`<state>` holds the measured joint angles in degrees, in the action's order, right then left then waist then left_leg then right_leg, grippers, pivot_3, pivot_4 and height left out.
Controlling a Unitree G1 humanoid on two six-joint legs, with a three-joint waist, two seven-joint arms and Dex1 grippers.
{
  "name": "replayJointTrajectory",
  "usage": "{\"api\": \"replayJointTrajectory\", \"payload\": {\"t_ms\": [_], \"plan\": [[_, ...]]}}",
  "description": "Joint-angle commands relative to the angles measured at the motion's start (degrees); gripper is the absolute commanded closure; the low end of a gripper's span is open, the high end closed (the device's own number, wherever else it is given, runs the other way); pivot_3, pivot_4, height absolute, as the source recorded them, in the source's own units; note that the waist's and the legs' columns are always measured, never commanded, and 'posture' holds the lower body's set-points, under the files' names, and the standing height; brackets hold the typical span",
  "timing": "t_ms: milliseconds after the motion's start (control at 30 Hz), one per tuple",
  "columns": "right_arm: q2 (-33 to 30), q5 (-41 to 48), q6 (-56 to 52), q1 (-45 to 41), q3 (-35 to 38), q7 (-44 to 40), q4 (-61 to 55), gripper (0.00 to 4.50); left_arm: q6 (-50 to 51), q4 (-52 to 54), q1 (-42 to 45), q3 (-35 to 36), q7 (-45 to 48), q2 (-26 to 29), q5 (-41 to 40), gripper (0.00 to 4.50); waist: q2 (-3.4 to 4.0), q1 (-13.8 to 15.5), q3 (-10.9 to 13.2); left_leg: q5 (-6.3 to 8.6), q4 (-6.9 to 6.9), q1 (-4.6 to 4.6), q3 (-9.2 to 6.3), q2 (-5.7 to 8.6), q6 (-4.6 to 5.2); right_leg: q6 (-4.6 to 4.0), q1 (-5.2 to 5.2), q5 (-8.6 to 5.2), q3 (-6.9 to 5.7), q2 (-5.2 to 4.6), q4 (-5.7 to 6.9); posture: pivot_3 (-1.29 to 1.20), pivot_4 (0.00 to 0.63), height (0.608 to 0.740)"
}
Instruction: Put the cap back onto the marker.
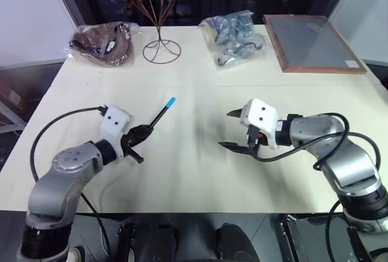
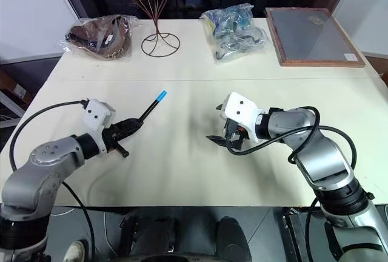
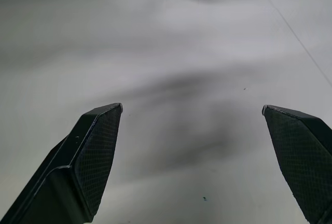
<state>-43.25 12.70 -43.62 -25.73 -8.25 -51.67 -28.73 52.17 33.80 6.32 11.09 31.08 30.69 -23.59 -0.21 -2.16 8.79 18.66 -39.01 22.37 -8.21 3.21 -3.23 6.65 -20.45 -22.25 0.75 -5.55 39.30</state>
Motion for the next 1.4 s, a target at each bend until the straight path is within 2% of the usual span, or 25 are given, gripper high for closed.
{"api": "replayJointTrajectory", "payload": {"t_ms": [33, 167, 333, 733, 1033, 1167, 1400], "plan": [[0.4, 1.2, -0.1, 0.2, 1.0, 1.3, -2.2, 0.03, 4.8, 4.1, -0.2, 4.0, -3.7, -1.1, -2.9, 4.50, 0.00, 0.1, 0.0, 0.00, 0.00, 0.00, 0.00, 0.00, 0.00, 0.00, 0.00, 0.00, 0.00, 0.00, 0.00, 0.00, 0.150, 0.740], [0.7, 1.7, -0.4, 0.2, 0.6, 2.2, -2.2, 0.03, 8.6, 5.3, -0.1, 5.9, -7.7, -3.0, -4.3, 4.50, 0.00, 0.1, 0.0, 0.00, 0.00, 0.00, 0.02, 0.00, 0.00, 0.00, 0.00, 0.00, 0.05, -0.01, -0.03, 0.00, 0.150, 0.740], [0.9, 1.8, -0.2, 0.0, 0.1, 3.0, -1.6, 0.03, 10.8, 4.8, -1.6, 4.2, -11.2, -2.5, -2.8, 4.50, 0.00, 0.1, 0.0, 0.00, 0.01, -0.01, 0.04, 0.00, 0.00, 0.00, 0.00, 0.00, 0.06, 0.00, -0.04, 0.00, 0.150, 0.740], [1.2, 1.8, -0.4, 0.0, -0.2, 4.2, -1.8, 0.03, 14.4, 3.1, -0.4, 1.9, -13.6, -1.8, -3.7, 4.50, 0.00, 0.3, 0.0, 0.00, 0.01, -0.01, 0.04, 0.00, 0.00, 0.00, 0.00, 0.00, 0.09, -0.01, -0.06, 0.00, 0.150, 0.740], [1.0, 1.9, -0.3, 0.2, -0.2, 4.7, -2.1, 0.00, 16.5, 2.1, 0.1, 1.8, -13.2, -1.3, -4.1, 0.11, 0.00, 0.5, 0.0, 0.00, 0.02, -0.01, 0.03, 0.00, 0.00, 0.00, -0.01, 0.00, 0.10, -0.01, -0.08, 0.00, 0.150, 0.740], [0.7, 2.2, -0.2, 0.3, 0.0, 4.4, -2.2, 0.00, 16.0, 2.2, 0.6, 2.3, -13.1, -1.4, -4.2, 0.04, 0.00, 1.1, 0.0, 0.00, 0.01, -0.01, 0.03, 0.00, 0.00, 0.00, -0.01, 0.00, 0.12, -0.01, -0.09, 0.00, 0.150, 0.740], [-1.4, 3.8, 1.0, -0.4, 0.5, 1.1, -1.7, 0.00, 16.5, 6.0, 3.5, 4.7, -12.3, 2.4, -5.1, 0.04, -0.01, 1.3, 0.0, 0.00, 0.02, -0.01, 0.03, 0.01, 0.00, 0.00, -0.01, 0.00, 0.15, -0.03, -0.12, 0.00, 0.150, 0.740]]}}
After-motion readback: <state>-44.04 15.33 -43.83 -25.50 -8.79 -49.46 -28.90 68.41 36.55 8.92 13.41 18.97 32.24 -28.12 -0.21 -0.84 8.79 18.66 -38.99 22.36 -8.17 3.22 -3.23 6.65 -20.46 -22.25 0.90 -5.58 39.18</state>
